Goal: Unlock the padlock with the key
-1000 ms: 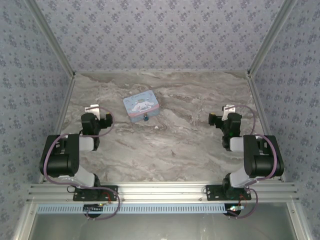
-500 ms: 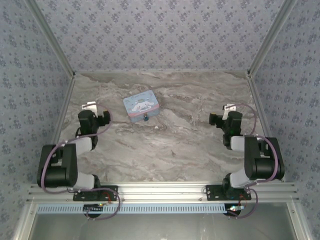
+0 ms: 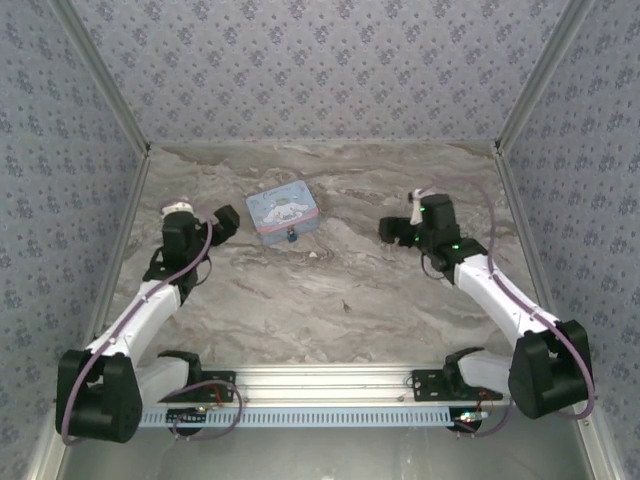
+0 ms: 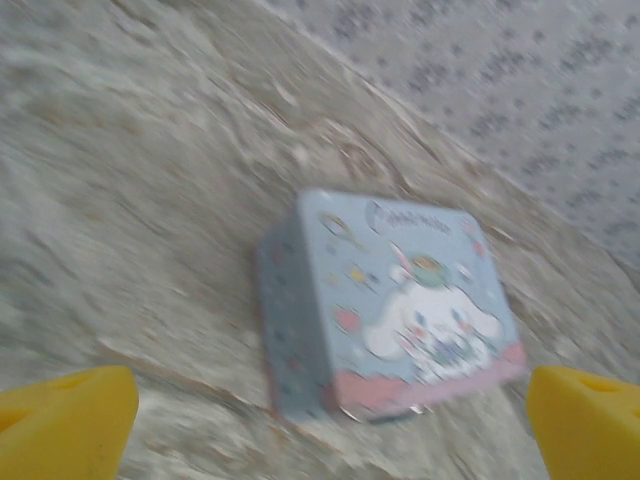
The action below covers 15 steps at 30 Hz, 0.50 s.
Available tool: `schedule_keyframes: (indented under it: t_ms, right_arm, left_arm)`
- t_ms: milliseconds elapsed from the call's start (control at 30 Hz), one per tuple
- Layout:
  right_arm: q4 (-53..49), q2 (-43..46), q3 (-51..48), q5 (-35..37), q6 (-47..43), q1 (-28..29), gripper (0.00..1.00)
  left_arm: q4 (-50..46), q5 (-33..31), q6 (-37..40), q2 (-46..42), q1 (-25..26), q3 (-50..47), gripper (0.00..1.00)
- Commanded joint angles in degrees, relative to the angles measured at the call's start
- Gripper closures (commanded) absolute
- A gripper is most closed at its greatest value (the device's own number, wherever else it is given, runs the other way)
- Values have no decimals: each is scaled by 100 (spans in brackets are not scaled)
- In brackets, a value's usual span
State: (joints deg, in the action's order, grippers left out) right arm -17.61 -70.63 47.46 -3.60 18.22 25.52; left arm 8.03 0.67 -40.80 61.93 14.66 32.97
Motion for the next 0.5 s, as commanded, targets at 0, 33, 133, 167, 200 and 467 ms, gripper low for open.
schedule_keyframes:
  t_ms: [0,33,133,167,200,467]
  right_arm:
    - [-1248,-318,131,-264,597,600,15]
    - [-1282,-425,120,-295,694,758,17]
    - [-1290,-818,106,-390,970,1260,25]
    - [-1294,-964,130,-389,1054,1398,27]
    - [-1306,-1102,144,-416,1108,1526,28]
    - [-1577,-2072,576,-436,1129,2079,45]
  left_arm:
    - [231,-35,-526,156,340,178,0]
    - [322,-66,-543,206,419,199,1]
    - [527,-68,-574,402,559,307,1]
    - [540,-59,-563,464,588,360,1]
    - [555,-59,-564,522,620,396,1]
    - [618,-101,-588,596,719,421,1]
